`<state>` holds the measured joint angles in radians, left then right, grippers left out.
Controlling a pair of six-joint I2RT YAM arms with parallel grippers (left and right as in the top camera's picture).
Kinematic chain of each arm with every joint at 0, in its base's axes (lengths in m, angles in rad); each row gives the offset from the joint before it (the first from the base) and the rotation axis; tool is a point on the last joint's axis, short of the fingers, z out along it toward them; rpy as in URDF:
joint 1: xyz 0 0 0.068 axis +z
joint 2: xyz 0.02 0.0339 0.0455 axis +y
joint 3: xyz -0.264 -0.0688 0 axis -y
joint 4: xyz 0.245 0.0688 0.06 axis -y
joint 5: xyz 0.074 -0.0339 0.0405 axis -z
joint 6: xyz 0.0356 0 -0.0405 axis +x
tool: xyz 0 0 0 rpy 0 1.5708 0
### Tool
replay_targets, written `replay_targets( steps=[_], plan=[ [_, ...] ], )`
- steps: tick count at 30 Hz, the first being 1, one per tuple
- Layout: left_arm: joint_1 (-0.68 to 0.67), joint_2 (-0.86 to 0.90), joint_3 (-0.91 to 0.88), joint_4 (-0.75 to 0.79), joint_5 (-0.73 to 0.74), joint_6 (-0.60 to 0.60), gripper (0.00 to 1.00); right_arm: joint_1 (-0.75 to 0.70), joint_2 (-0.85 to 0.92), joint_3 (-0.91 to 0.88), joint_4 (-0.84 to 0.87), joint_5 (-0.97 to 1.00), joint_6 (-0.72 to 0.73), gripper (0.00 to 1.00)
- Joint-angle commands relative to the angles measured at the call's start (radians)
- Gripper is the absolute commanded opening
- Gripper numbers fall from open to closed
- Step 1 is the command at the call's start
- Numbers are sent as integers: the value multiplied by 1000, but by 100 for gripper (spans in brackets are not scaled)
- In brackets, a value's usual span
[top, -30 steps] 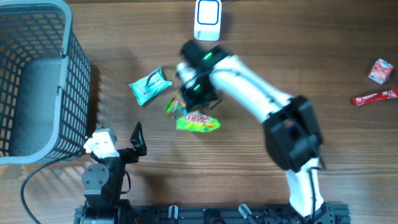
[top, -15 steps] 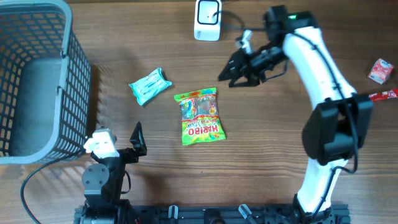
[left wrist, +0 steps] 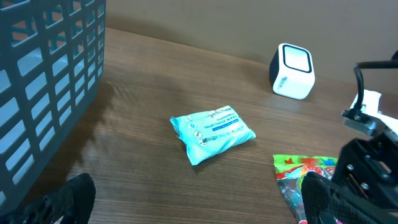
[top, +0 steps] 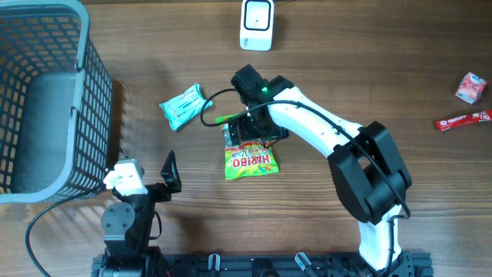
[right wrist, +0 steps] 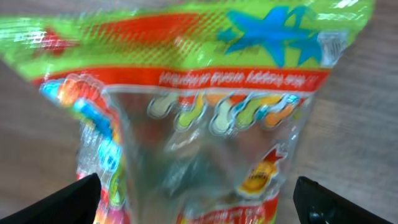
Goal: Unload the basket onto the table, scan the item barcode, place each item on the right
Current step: 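Lift the Haribo bag up to the white scanner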
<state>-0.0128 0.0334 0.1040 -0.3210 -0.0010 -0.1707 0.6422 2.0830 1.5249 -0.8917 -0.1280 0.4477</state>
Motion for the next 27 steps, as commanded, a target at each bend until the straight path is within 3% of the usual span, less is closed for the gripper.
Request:
replay_targets(
  steps=[1,4,6,8,9,10,14,20,23,27],
  plan=[
    [4,-5,-5,2,11,-2,100,12,39,-14,46,85,60,100],
    [4,-5,-5,2,11,-2,100,20,96,-14,65,81,80,99],
    [4,-5,-5,2,11,-2,100,35,143,-14,63,34,93,71],
    [4,-5,-5,2,11,-2,100,46,167,-14,51,-2,129,28],
    [4,-5,-5,2,11,-2,100,48,169,-14,38,-15,168,13],
    [4,-5,-5,2,11,-2,100,48,168,-14,29,-55,204,5],
    [4,-5,-5,2,11,-2,100,18,155,19,30,-447,115,4],
    [4,-5,-5,2,11,-2,100,-84,154,30,72,-1495,-334,4],
    [4,-5,-5,2,11,-2,100,-120,154,31,214,-1492,-537,5],
    [4,-5,-5,2,12,-2,100,-126,154,31,557,-1492,-776,4]
  ],
)
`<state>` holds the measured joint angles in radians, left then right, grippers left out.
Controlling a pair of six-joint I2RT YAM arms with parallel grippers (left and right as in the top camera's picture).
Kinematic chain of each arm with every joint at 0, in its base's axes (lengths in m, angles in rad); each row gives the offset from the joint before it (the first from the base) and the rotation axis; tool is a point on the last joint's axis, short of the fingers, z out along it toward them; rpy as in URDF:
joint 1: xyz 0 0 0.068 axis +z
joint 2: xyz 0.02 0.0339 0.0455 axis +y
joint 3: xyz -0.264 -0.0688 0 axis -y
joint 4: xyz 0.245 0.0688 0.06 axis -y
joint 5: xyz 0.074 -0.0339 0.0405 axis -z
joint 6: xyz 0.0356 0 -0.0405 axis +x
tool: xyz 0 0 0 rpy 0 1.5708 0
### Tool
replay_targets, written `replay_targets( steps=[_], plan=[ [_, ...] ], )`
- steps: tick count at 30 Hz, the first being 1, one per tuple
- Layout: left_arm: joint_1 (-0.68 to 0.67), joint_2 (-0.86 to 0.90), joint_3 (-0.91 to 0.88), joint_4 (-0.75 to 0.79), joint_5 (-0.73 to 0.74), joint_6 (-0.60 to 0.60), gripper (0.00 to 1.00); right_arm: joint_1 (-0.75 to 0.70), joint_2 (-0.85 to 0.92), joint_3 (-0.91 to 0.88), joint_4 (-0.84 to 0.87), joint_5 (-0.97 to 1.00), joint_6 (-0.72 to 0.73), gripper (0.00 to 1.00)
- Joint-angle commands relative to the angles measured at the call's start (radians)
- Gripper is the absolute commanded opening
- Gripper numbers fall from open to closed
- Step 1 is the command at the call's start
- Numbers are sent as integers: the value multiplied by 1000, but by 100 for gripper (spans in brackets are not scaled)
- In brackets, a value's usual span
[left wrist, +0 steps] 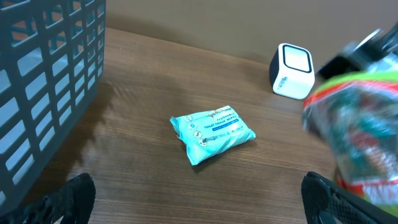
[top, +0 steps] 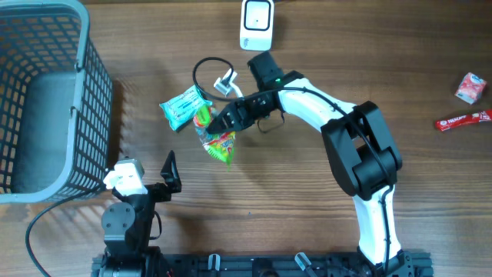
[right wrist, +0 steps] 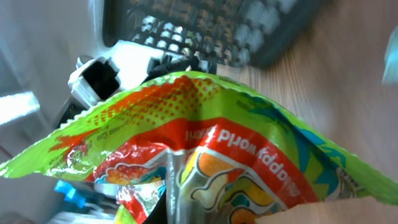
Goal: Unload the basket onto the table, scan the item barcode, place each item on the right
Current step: 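Lift the Haribo bag up to the white scanner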
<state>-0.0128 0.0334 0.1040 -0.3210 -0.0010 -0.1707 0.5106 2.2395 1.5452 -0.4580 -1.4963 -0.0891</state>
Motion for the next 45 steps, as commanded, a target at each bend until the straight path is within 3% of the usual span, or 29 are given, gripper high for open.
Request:
replay_targets(
  steps=[1,5,8,11,13,28,37,40,43,45],
  plan=[
    [4,-5,-5,2,11,-2,100,10,-3,11,233,-124,-278,4],
    [4,-5,-5,2,11,-2,100,16,-3,11,816,-124,-257,4],
    [4,-5,-5,2,11,-2,100,16,-3,11,1286,-122,-113,4],
    [4,-5,-5,2,11,-2,100,16,-3,11,1830,-66,135,4],
    [4,-5,-5,2,11,-2,100,15,-3,11,2099,-35,207,4],
    [4,-5,-5,2,11,-2,100,13,-9,13,2073,16,-301,4],
    [4,-5,-5,2,11,-2,100,-6,-9,13,1959,9,-332,4],
    [4,-5,-5,2,11,-2,100,-18,-9,13,1759,-7,-286,4],
    [4,-5,-5,2,11,-2,100,-27,-9,13,1181,36,-43,4],
    [4,-5,-5,2,11,-2,100,-33,-9,13,904,102,114,4]
  ],
)
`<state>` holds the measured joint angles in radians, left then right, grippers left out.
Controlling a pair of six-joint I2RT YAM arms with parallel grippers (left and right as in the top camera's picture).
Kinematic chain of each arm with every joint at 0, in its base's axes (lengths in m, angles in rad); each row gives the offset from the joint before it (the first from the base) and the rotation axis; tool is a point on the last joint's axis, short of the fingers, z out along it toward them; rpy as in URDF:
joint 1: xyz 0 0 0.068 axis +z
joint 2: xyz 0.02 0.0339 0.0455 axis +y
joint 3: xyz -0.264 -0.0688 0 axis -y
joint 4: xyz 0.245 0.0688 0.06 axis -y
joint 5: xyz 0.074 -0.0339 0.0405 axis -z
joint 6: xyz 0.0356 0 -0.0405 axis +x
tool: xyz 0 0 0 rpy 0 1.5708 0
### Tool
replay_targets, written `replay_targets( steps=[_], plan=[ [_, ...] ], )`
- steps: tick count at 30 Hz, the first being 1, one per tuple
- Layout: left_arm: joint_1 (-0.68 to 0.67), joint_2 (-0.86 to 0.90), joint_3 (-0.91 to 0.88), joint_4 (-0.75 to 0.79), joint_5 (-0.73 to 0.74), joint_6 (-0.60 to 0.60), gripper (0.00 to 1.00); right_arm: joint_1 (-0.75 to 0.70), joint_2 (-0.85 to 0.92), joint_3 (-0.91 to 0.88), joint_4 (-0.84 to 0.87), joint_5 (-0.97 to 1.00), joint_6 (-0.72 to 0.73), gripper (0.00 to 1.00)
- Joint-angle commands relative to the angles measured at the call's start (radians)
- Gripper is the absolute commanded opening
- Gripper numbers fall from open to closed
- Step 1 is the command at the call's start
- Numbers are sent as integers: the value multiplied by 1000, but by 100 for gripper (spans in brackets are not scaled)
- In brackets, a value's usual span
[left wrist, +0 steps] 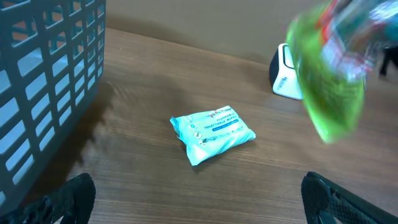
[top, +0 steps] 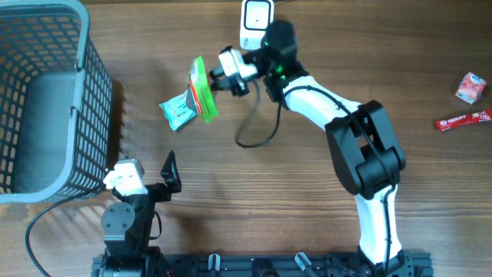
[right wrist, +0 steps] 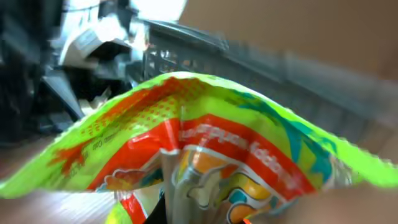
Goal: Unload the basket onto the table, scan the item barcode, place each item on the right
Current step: 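Lift the Haribo bag up to the white scanner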
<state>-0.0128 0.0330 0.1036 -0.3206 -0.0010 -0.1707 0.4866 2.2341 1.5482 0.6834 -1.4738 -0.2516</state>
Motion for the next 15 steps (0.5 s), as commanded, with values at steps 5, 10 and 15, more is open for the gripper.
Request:
replay_targets(
  steps=[5,10,15],
  plan=[
    [4,-5,-5,2,11,-2,100,-30,-3,10,-638,167,765,4],
    [4,-5,-5,2,12,-2,100,-16,-3,8,-742,314,924,5],
    [4,-5,-5,2,11,-2,100,-37,-3,32,-818,515,1099,5]
  ],
)
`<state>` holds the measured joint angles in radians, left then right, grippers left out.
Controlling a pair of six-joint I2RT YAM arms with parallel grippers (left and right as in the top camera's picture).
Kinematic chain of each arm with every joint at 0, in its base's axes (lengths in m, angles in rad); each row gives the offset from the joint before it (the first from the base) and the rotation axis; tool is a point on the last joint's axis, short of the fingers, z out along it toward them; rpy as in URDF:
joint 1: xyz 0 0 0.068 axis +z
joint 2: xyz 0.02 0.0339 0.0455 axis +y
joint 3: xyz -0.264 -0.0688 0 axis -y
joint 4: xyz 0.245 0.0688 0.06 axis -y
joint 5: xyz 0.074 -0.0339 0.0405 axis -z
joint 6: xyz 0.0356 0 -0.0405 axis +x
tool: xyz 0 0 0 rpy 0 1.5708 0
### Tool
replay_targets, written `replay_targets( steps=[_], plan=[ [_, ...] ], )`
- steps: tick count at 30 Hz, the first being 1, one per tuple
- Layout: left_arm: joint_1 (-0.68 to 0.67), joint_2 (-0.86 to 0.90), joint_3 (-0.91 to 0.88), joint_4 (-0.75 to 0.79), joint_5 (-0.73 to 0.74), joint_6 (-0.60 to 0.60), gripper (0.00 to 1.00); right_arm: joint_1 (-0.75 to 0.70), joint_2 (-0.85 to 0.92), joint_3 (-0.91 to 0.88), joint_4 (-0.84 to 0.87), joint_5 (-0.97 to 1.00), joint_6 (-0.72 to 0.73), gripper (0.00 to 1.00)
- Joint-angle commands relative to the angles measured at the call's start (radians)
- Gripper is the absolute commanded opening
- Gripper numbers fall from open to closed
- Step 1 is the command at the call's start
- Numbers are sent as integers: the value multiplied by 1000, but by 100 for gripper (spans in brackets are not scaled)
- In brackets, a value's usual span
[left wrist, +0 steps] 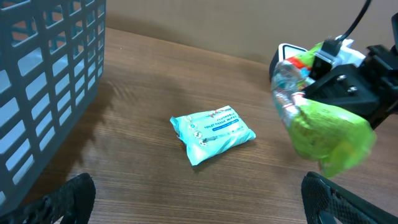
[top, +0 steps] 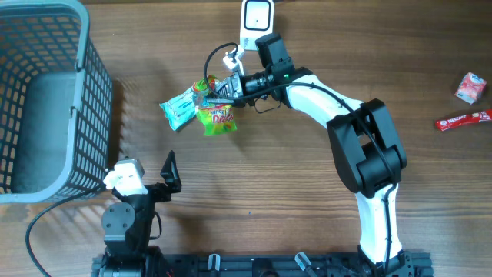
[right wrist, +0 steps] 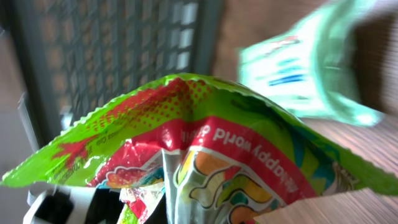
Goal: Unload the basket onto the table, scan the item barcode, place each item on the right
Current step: 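Lift the Haribo bag up to the white scanner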
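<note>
A green and red candy bag (top: 214, 112) hangs in the air, and my right gripper (top: 227, 86) is shut on its top. The bag is just right of a teal tissue pack (top: 181, 107) and below-left of the white scanner (top: 256, 23) at the table's far edge. In the left wrist view the candy bag (left wrist: 323, 127) partly hides the scanner (left wrist: 281, 71). The bag (right wrist: 205, 146) fills the right wrist view and hides the fingers. My left gripper (top: 166, 174) rests open near the front edge, with nothing between its fingers (left wrist: 68, 199).
A grey wire basket (top: 46, 100) stands at the left. The tissue pack (left wrist: 212, 134) lies on the table between the basket and the bag. A small red and white packet (top: 470, 87) and a red bar (top: 463, 120) lie at the far right.
The right gripper has turned and come down a little from the scanner. The bag, then edge-on above the tissue pack, now hangs with its printed face up, slightly to the right.
The bag first lay flat mid-table with the right gripper on its top edge. Then it hung lifted in the gripper beside the tissue pack. Then it was held higher, edge-on, left of the scanner. Now it hangs below-left of the scanner. The left arm stayed still.
</note>
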<state>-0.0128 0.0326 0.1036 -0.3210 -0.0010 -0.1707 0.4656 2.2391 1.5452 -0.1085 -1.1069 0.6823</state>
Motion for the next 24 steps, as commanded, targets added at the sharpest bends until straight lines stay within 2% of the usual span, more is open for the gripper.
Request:
replay_targets(
  steps=[1,6,9,14,16,19,24],
  plan=[
    [4,-4,-5,2,11,-2,100,-22,-8,61,-43,186,187,5],
    [4,-4,-5,2,12,-2,100,-25,-5,295,-227,526,249,5],
    [4,-4,-5,2,11,-2,100,-26,-4,379,-203,679,343,4],
    [4,-4,-5,2,11,-2,100,-33,13,388,-95,847,496,5],
    [4,-4,-5,2,11,-2,100,-49,59,394,25,843,588,5],
    [4,-4,-5,2,11,-2,100,-77,152,451,116,780,680,5],
    [4,-4,-5,2,11,-2,100,-103,275,563,68,815,742,5]
  ],
)
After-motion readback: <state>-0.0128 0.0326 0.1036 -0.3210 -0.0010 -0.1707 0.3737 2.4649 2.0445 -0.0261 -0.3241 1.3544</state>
